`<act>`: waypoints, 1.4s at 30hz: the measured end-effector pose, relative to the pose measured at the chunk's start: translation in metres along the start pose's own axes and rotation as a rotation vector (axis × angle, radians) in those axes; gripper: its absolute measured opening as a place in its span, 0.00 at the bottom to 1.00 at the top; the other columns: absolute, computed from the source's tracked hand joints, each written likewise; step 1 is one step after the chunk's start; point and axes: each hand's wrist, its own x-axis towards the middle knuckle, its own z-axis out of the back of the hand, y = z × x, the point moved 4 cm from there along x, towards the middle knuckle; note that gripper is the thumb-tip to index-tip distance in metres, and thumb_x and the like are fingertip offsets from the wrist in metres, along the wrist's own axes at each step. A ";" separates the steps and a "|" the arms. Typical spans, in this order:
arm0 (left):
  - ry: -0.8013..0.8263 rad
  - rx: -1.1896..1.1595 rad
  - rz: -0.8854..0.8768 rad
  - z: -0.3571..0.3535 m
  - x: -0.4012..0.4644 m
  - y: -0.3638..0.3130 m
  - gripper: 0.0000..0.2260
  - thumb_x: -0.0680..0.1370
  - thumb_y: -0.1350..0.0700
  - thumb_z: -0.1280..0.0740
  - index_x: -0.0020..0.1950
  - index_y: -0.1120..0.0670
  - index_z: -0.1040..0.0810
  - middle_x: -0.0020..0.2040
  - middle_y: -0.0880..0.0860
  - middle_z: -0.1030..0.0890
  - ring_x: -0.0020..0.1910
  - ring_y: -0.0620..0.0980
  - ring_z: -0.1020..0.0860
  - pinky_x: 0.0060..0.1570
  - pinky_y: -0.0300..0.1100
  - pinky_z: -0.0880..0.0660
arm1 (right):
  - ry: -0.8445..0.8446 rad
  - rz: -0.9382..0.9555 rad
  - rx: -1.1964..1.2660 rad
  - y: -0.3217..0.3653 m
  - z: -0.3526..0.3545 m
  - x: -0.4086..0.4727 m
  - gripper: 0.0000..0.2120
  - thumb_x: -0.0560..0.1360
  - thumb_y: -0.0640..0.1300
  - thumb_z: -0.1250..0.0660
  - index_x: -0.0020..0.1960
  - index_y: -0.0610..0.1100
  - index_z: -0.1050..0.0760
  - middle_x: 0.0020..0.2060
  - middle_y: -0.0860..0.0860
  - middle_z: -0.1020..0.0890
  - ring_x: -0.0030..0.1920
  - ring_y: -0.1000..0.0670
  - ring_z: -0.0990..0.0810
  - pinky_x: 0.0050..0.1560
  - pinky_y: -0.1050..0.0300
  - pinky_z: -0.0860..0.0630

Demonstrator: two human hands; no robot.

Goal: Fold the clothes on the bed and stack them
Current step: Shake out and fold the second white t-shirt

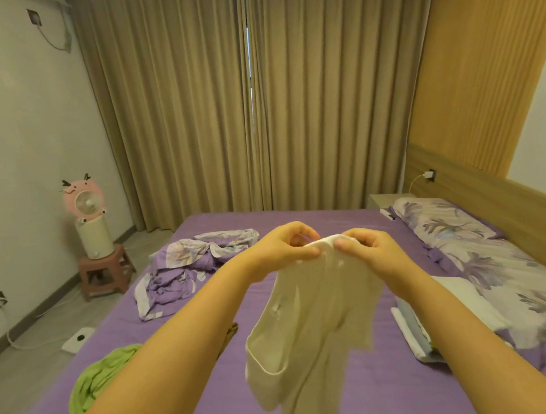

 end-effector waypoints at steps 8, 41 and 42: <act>0.007 -0.094 0.103 0.007 -0.021 0.048 0.14 0.78 0.54 0.33 0.55 0.64 0.24 0.47 0.59 0.21 0.47 0.53 0.23 0.53 0.55 0.25 | 0.104 -0.044 -0.005 -0.006 -0.008 0.002 0.05 0.76 0.44 0.33 0.47 0.44 0.21 0.39 0.51 0.20 0.40 0.53 0.23 0.41 0.62 0.27; -0.291 -0.069 0.181 0.013 -0.066 0.065 0.07 0.76 0.59 0.30 0.52 0.56 0.17 0.47 0.58 0.16 0.42 0.49 0.19 0.45 0.45 0.20 | -0.423 -0.230 0.237 -0.094 0.083 -0.033 0.03 0.75 0.44 0.32 0.47 0.47 0.19 0.43 0.45 0.17 0.44 0.46 0.19 0.45 0.53 0.23; -0.347 -0.080 0.163 0.016 -0.064 0.060 0.06 0.76 0.58 0.30 0.52 0.56 0.17 0.45 0.56 0.16 0.40 0.47 0.18 0.42 0.43 0.21 | -0.419 -0.207 0.194 -0.091 0.085 -0.035 0.03 0.75 0.45 0.32 0.47 0.48 0.19 0.43 0.46 0.17 0.43 0.47 0.19 0.45 0.53 0.23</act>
